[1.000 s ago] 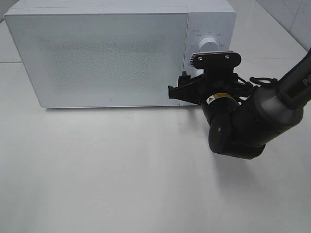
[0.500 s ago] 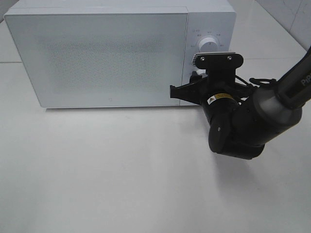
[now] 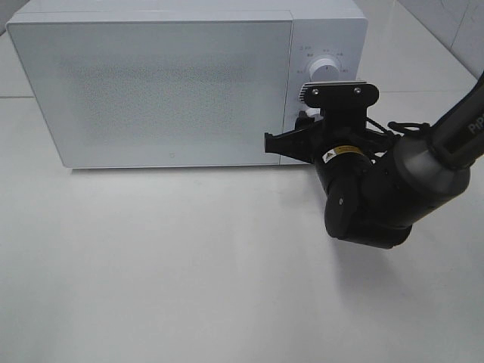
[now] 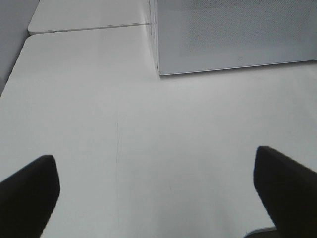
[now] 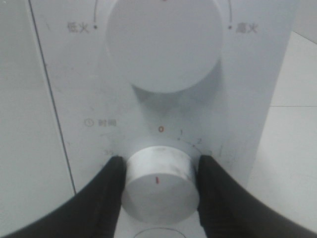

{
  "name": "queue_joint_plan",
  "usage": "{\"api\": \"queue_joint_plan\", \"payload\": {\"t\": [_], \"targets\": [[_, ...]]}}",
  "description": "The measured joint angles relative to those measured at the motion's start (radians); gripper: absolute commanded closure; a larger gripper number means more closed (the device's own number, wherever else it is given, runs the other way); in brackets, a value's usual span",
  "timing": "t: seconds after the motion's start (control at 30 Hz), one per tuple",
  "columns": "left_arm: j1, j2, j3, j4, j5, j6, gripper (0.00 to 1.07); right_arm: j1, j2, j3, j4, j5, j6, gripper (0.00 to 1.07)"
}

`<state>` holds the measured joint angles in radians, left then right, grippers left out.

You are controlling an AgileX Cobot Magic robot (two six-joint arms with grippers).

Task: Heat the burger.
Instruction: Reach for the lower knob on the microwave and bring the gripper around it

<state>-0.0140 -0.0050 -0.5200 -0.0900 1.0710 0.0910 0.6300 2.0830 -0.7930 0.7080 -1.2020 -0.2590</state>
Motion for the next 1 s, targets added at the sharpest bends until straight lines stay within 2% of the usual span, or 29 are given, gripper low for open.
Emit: {"api": "queue_joint_plan", "payload": {"t": [0.23,0.63,1.0], "targets": [[0.000,0.000,0.000,0.000,0.000,0.000,0.05,-0.002,0.000,0.001,-0.017,-0.002,0.146,1.07],[0.000,0.000,0.000,0.000,0.000,0.000,0.06,-0.014,0.002,0.019,-0.077,-0.013,0.787,1.06],[0.000,0.000,0.000,0.000,0.000,0.000,0.06,-0.017,0.005,0.025,-0.098,-0.020,1.213,1.06]]}}
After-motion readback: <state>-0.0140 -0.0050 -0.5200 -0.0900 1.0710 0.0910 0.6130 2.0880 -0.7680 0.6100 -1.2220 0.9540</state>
